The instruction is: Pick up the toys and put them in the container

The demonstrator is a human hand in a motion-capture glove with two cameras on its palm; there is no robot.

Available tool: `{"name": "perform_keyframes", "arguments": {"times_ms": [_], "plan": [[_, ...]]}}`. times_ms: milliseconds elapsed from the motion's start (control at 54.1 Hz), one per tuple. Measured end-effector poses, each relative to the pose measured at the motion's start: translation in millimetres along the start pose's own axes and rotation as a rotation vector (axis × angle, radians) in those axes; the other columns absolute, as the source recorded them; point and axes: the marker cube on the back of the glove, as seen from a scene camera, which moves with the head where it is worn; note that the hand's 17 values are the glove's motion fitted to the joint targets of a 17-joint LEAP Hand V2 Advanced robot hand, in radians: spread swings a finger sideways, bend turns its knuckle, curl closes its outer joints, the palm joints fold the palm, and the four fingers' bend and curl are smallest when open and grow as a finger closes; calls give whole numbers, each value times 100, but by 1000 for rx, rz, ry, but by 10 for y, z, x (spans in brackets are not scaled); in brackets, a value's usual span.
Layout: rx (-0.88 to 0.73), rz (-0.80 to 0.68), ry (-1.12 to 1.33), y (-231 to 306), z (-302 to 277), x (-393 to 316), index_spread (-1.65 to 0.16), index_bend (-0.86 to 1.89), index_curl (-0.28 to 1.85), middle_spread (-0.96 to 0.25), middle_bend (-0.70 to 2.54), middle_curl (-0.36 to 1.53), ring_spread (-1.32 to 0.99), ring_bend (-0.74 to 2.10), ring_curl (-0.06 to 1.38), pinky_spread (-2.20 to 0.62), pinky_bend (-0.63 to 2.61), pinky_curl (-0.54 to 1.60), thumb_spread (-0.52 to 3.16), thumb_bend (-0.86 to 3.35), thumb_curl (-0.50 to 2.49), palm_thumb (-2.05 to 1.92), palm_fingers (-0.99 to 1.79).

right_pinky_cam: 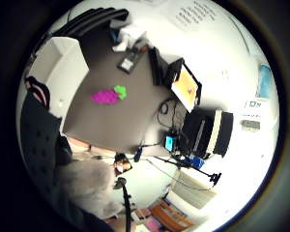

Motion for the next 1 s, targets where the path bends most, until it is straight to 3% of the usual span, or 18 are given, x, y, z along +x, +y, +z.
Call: {"name": "perform_keyframes", "arguments": {"times_ms": [185,425,666,703,721,740,777,795,814,851,869,888,906,999], "plan": [[75,-113,25,-355,-251,-833,-29,87,38,-14,119,72,-31,131,61,-36,93,44,74,-1,86,57,111],[79,-283,83,-740,-23,-1961,-29,84,46,-14,120,72,-31,132,60,-36,94,44,72,-1,90,56,110],[94,-453,92,-767,296,-2267,-30,75,53,-17,113,72,-31,136,60,-36,99,45,72,-2,93,53,101],[22,-422,109,-774,370,-2273,-30,67,53,-19,109,71,-30,138,60,-36,101,46,74,-2,92,52,94],[-31,-396,126,-767,411,-2253,-28,63,53,-21,70,61,-30,149,63,-36,112,49,85,-3,89,47,64],[-85,-373,145,-758,449,-2229,-26,55,53,-22,92,69,-29,143,61,-36,108,48,87,-8,86,39,72],[-180,-349,175,-743,509,-2185,-21,28,48,-21,77,63,-29,137,61,-32,120,52,96,-13,78,21,21],[-215,-344,187,-738,526,-2162,-20,26,51,-21,77,63,-28,139,63,-31,123,54,98,-11,76,18,20],[-239,-341,196,-734,537,-2137,-17,13,46,-15,60,58,-25,125,59,-26,128,55,99,-14,72,10,-25],[-252,-340,205,-730,539,-2080,-14,7,41,-7,44,52,-18,104,54,-18,130,54,101,-14,67,-1,-56],[-246,-341,206,-731,532,-2047,-13,5,37,-4,39,50,-16,97,51,-16,129,52,101,-13,65,-4,-55],[-233,-339,202,-733,520,-2010,-13,1,33,-4,39,49,-15,99,50,-15,129,51,104,-9,64,-2,-37],[-215,-331,193,-737,502,-1967,-12,1,31,-1,32,46,-13,88,45,-12,128,49,103,-11,62,-7,-50],[-169,-256,131,-721,389,-1686,-10,2,25,4,19,41,-7,72,36,-5,119,45,105,-9,54,-11,-44]]}}
